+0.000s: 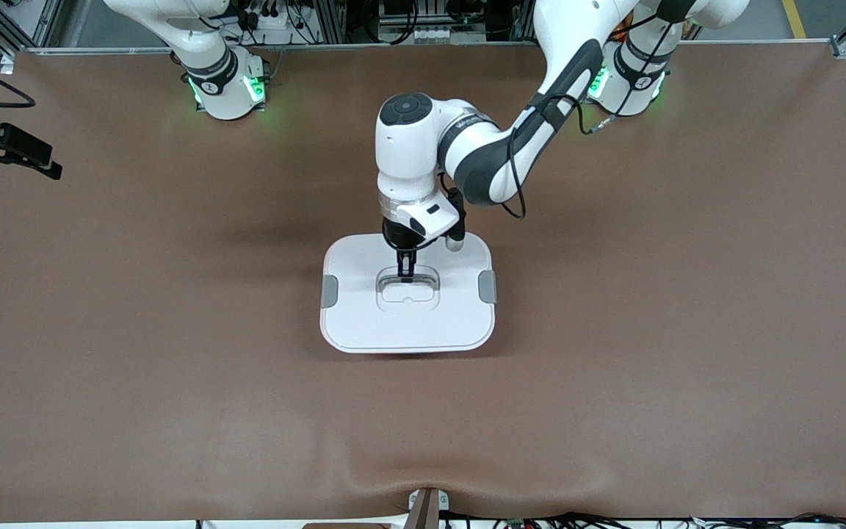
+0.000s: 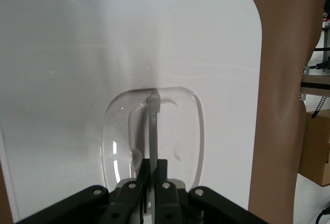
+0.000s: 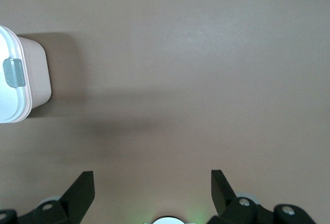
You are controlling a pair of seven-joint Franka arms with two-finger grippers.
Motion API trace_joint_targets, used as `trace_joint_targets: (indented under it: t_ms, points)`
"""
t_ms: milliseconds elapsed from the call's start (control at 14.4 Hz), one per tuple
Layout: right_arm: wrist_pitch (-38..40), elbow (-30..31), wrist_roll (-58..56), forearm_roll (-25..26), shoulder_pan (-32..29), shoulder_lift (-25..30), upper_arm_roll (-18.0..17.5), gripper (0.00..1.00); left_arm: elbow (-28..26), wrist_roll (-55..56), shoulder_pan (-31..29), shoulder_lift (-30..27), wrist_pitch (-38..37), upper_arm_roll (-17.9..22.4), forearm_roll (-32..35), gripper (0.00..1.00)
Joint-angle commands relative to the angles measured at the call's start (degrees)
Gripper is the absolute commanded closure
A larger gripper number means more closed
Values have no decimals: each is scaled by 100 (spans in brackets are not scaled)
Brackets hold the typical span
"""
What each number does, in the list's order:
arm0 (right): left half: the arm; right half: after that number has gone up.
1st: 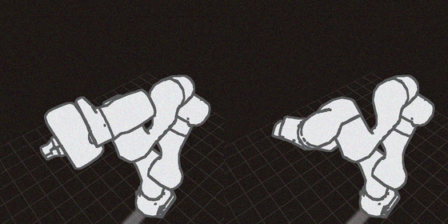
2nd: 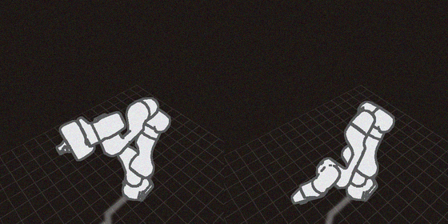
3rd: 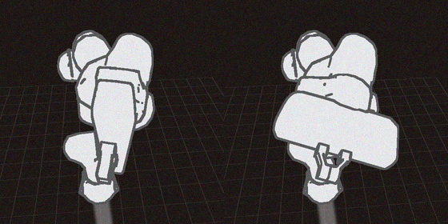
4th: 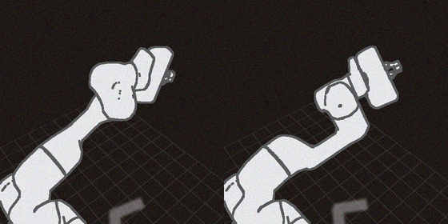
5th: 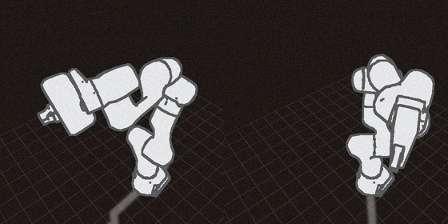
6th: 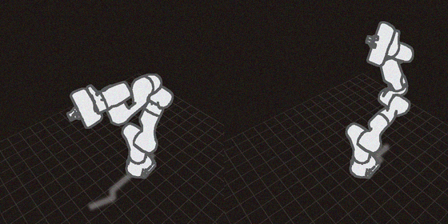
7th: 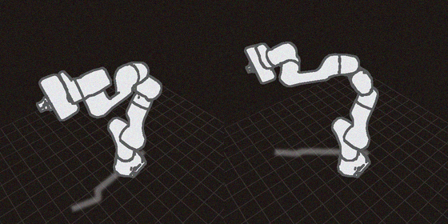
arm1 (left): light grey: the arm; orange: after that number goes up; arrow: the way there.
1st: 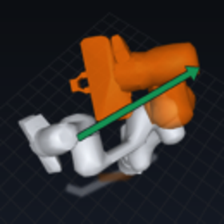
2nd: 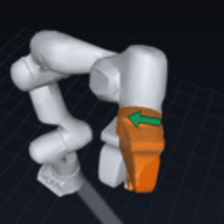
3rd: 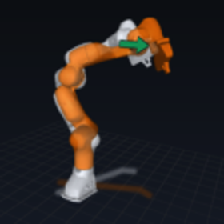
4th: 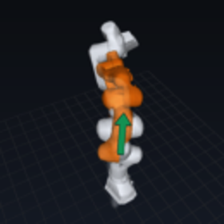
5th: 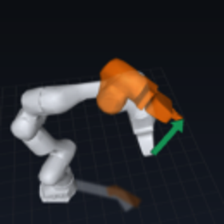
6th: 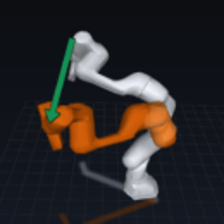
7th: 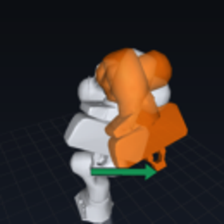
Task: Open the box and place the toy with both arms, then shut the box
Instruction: 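Lower the lid onto the box and press it down with the left gripper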
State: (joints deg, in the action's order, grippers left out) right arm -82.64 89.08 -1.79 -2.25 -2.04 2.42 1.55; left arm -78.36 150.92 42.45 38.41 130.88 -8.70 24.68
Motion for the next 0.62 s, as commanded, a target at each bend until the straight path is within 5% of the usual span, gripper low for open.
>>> trace_joint_targets:
  t_ms: [0, 555]
  points:
    - [46, -146, -58, 40, -51, -66, -32, 0, 199, 113, 97, 96, -53, 88, 116, 100]
    - [46, -146, -58, 49, -51, -66, -32, 0, 207, 96, 123, 166, -1, 88, 107, 100]
